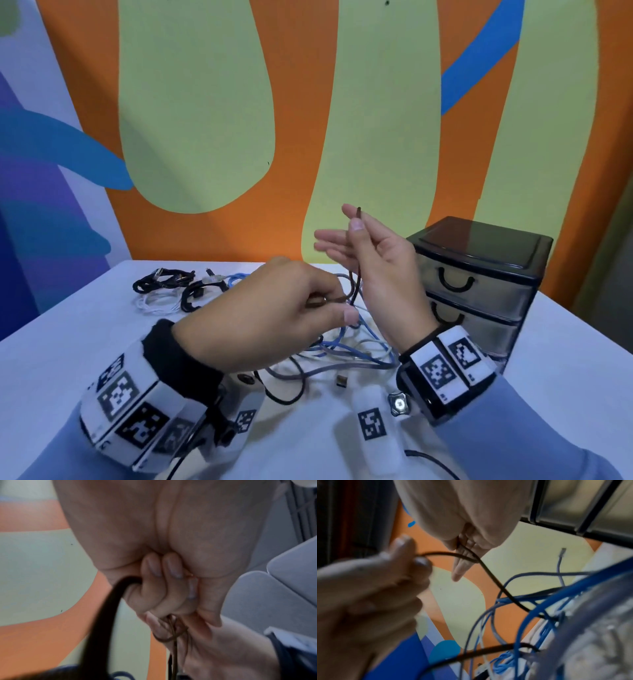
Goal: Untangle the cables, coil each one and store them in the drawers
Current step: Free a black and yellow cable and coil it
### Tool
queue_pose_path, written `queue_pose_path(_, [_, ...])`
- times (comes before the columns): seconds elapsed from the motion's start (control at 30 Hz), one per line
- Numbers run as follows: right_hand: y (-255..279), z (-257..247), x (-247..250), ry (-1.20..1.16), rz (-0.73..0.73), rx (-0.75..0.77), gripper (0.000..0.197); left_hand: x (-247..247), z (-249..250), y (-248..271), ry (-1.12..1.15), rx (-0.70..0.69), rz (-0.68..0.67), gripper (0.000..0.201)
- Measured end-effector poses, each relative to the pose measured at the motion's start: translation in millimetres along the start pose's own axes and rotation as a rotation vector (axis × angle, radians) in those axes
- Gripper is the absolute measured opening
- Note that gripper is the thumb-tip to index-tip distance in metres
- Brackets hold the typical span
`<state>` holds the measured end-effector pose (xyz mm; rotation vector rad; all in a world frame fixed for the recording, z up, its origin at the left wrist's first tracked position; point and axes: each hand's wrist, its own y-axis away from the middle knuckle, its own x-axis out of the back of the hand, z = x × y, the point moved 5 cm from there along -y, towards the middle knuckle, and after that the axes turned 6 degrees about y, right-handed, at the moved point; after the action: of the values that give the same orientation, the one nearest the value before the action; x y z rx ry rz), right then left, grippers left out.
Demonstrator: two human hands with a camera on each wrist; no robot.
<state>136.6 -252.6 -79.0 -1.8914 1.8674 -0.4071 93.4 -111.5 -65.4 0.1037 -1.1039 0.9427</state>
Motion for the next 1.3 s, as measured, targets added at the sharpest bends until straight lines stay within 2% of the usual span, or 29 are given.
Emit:
queue_pose_path(0.1, [5,0,-7,0.205,-0.146,-0.021,0.030,18,8,4,0.309,-0.069,0.106,0.027])
queue_pose_path(0.17, [5,3,-9,0.209,-0.229,-0.073,0.030,37,1,6,0.435,-0.041,0.279,0.023])
queue_pose_path(0.33, [6,1,-9,0.006,-0.411,-0.203,0.039,83,-56,19,0.689,0.049,0.724,0.031])
queue_pose_path(0.4, [9,-3,-8,-0.123,-0.452,-0.253,0.037,92,-78,25,0.661,0.109,0.835,0.030])
queue_pose_path(0.47, [12,-8,-11,-0.258,-0.471,-0.276,0.035,89,-87,23,0.515,0.179,0.831,0.029])
queue_pose_path(0.53, [15,-13,-15,-0.358,-0.462,-0.275,0.036,77,-91,16,0.267,0.232,0.726,0.030])
queue_pose_path(0.63, [12,-21,-14,-0.483,-0.342,-0.226,0.044,56,-79,5,0.040,0.238,0.519,0.030])
queue_pose_path(0.73, [6,-22,-6,-0.586,-0.183,-0.167,0.042,21,-49,-5,-0.054,0.173,0.172,0.027])
queue_pose_path(0.77, [5,-19,-4,-0.578,-0.139,-0.149,0.040,8,-37,-6,-0.057,0.130,0.068,0.027])
queue_pose_path(0.83, [3,-13,-4,-0.484,-0.077,-0.121,0.035,-7,-17,-5,-0.053,0.066,-0.023,0.029])
queue_pose_path(0.97, [1,-6,-5,-0.191,-0.044,-0.029,0.034,-3,-4,-2,-0.003,0.024,0.016,0.033])
queue_pose_path(1.07, [3,-7,-5,0.135,-0.074,0.048,0.034,14,-10,2,0.128,0.046,0.128,0.025])
queue_pose_path(1.13, [5,-6,-4,0.314,-0.086,0.066,0.036,28,-20,3,0.244,0.113,0.230,0.025])
queue_pose_path(1.23, [5,-4,-4,0.412,-0.136,0.027,0.034,44,-39,5,0.478,0.216,0.408,0.035])
queue_pose_path(1.3, [7,-5,-8,0.455,-0.200,0.021,0.034,46,-43,6,0.573,0.246,0.481,0.041])
